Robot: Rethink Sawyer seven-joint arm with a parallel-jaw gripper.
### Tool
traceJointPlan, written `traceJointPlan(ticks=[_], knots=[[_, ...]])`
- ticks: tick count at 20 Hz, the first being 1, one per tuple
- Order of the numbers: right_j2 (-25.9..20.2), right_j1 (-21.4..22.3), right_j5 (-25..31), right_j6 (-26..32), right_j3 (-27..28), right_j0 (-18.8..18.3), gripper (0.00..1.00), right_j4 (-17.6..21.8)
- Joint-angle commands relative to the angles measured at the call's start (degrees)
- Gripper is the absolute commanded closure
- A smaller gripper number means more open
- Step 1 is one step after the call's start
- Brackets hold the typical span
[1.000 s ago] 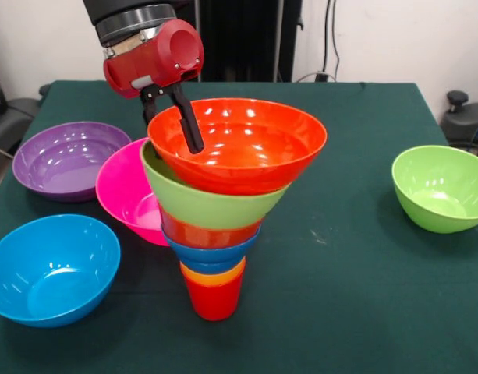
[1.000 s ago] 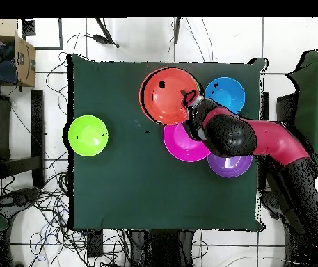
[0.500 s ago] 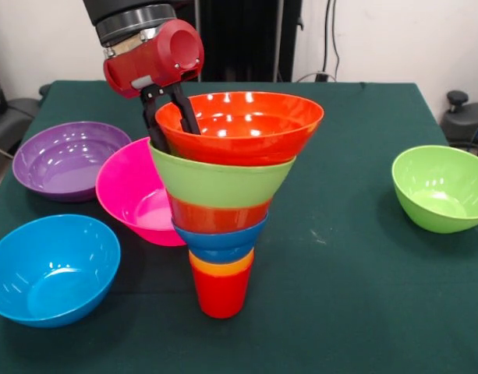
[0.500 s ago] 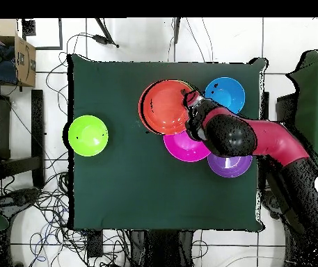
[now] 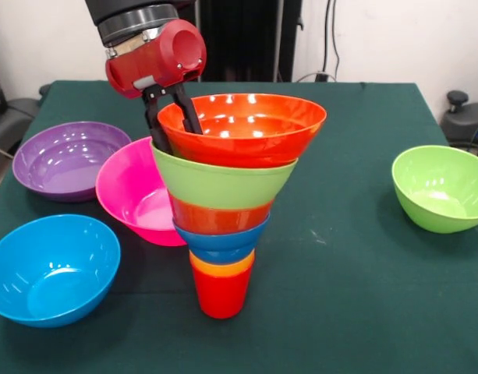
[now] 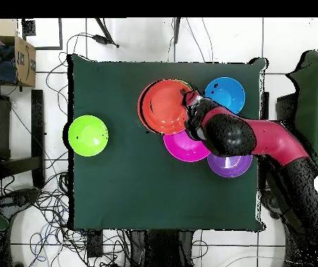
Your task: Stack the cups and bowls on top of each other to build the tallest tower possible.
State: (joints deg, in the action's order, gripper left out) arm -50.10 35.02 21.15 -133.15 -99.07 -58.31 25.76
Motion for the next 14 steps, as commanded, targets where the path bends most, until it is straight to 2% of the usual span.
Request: traceJointPlan(ticks=[1,7,14], knots=[[2.25,0.53,3.34,5.65,3.79,3.1,0.0,2.31],[3.52,1.44,4.14,4.99,6.22,4.97,0.0,2.3],[4.59,0.56,7.38,6.24,10.67,6.97,0.0,1.72]])
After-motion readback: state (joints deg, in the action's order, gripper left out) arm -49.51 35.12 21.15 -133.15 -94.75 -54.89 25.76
